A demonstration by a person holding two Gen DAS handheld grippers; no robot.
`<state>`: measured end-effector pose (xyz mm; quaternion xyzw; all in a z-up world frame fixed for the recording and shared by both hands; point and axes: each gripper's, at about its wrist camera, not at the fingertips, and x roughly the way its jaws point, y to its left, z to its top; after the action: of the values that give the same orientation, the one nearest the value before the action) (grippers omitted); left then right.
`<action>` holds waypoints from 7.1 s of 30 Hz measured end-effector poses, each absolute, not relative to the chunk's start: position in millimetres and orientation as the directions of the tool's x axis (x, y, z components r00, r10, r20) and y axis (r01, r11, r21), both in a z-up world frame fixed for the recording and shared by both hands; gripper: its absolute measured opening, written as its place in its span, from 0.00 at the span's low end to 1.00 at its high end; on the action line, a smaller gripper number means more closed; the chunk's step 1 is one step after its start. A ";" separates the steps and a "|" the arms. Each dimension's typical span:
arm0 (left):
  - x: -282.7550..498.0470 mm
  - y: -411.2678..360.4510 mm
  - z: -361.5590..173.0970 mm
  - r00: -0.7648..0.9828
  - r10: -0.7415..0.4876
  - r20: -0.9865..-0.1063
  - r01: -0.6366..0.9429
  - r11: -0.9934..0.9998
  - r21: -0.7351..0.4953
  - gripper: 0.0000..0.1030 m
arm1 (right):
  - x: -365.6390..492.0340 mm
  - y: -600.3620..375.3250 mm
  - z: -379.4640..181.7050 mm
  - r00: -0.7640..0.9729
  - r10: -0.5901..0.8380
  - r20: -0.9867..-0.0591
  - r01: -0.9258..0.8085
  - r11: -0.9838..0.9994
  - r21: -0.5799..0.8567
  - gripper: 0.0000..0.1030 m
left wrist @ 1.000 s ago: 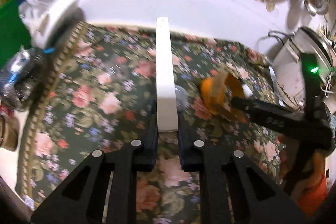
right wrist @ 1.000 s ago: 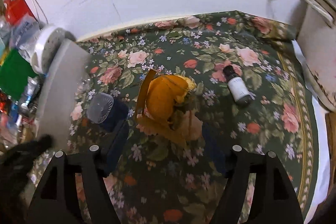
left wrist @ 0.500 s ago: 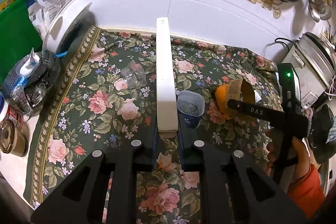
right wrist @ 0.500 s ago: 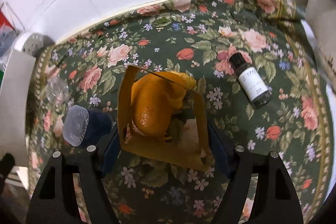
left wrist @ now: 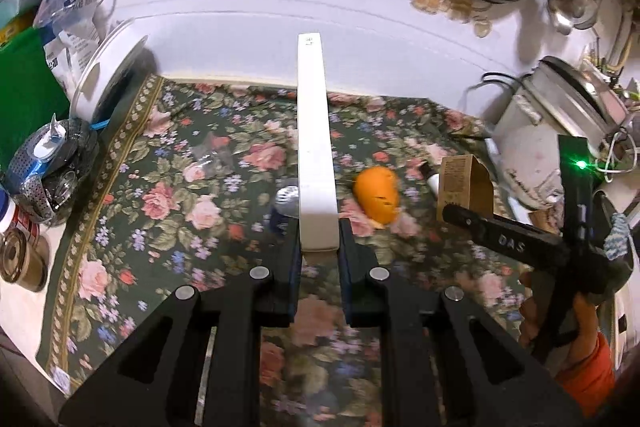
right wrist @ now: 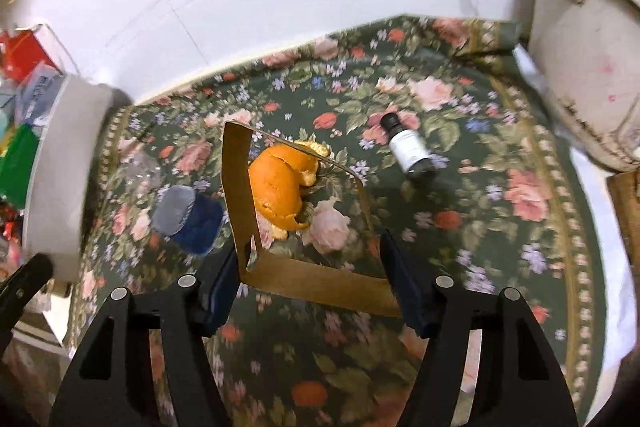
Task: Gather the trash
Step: 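Carry the white strip and cardboard sleeve down over the floor bin, then open both tools to drop the strip and sleeve into the bin, then raise both tools back over the tablecloth, then grasp the clear plastic container with the left tool while the right tool grasps the orange peel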
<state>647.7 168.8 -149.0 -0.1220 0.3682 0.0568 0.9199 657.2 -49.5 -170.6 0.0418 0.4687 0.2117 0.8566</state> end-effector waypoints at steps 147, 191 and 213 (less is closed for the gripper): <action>277.7 69.5 -81.2 0.806 -0.037 -0.591 -0.024 0.995 -0.095 0.96 | 258.2 -153.3 -42.4 0.764 0.261 -0.590 -0.234 0.964 0.124 0.81; 692.7 183.9 -157.1 0.630 0.012 -0.777 -0.210 0.965 -0.155 0.96 | 615.3 -65.1 -109.7 0.564 0.351 -0.747 -0.351 0.921 0.168 0.81; 796.0 213.9 -272.5 0.514 -0.131 -0.848 -0.136 0.963 -0.231 0.62 | 713.4 10.1 -217.5 0.412 0.349 -0.842 -0.324 0.920 0.222 0.61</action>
<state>796.0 213.9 -272.5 -0.1354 0.4931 0.0015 0.8594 713.4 10.1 -217.5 0.0123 0.5038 0.2001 0.8403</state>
